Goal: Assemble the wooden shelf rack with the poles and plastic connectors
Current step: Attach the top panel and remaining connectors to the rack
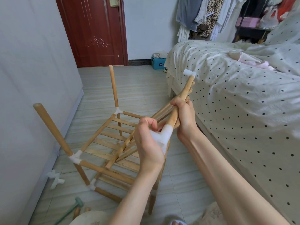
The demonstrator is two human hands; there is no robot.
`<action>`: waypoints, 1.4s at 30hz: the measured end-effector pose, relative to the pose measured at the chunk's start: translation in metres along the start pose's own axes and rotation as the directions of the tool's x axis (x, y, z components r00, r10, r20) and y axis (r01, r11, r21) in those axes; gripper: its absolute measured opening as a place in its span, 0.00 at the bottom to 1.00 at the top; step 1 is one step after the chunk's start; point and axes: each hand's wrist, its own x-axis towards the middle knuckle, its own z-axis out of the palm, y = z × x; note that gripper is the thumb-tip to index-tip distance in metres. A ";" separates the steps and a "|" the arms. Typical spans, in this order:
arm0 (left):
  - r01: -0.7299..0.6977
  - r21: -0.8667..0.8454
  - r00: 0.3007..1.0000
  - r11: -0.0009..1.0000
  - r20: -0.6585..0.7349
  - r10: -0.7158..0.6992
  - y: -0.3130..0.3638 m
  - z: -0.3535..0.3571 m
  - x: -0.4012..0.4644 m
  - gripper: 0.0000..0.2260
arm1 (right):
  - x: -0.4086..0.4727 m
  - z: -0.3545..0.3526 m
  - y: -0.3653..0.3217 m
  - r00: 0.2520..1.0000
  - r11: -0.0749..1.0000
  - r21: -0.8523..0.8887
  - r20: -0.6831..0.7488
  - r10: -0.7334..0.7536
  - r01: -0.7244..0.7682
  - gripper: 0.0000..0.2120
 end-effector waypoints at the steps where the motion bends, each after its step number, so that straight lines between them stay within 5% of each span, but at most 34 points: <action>1: 0.014 0.006 1.000 1.000 0.026 -0.014 0.001 0.000 0.002 0.13 | 0.000 0.000 -0.001 1.000 1.000 -0.001 0.003 0.001 -0.001 0.08; 6: 0.011 0.031 0.984 0.999 0.175 -0.017 0.004 -0.011 0.012 0.14 | -0.002 -0.002 0.000 0.999 0.997 -0.058 -0.021 -0.045 0.044 0.12; 13: 0.217 0.013 0.959 0.976 0.186 -0.216 0.035 -0.064 0.049 0.18 | -0.007 -0.013 0.005 0.996 0.980 -0.191 0.067 -0.051 0.063 0.19; 20: 0.368 0.102 0.922 0.924 0.089 -0.377 0.058 -0.105 0.073 0.17 | 0.052 -0.036 -0.019 0.909 0.950 -0.306 -0.373 -0.184 0.067 0.19; 23: 0.386 0.088 0.908 0.918 0.137 -0.395 0.058 -0.107 0.071 0.19 | 0.077 -0.038 -0.031 0.955 0.934 -0.342 -0.225 -0.191 0.107 0.33; 27: 0.397 0.075 0.890 0.915 0.214 -0.403 0.059 -0.101 0.069 0.20 | 0.096 -0.032 -0.041 0.991 0.932 -0.351 -0.064 -0.119 0.089 0.39; 31: 0.373 0.013 0.876 0.928 0.326 -0.356 0.057 -0.095 0.063 0.21 | 0.104 -0.020 -0.033 0.976 0.939 -0.331 -0.161 -0.149 0.089 0.32; 35: 0.256 0.045 0.917 0.966 0.305 -0.257 0.049 -0.091 0.060 0.22 | 0.110 -0.022 -0.025 0.943 0.951 -0.280 -0.258 -0.210 0.135 0.24; 42: 0.232 0.062 0.931 0.971 0.276 -0.240 0.047 -0.096 0.066 0.17 | 0.121 -0.020 -0.019 0.937 0.958 -0.221 -0.258 -0.236 0.180 0.24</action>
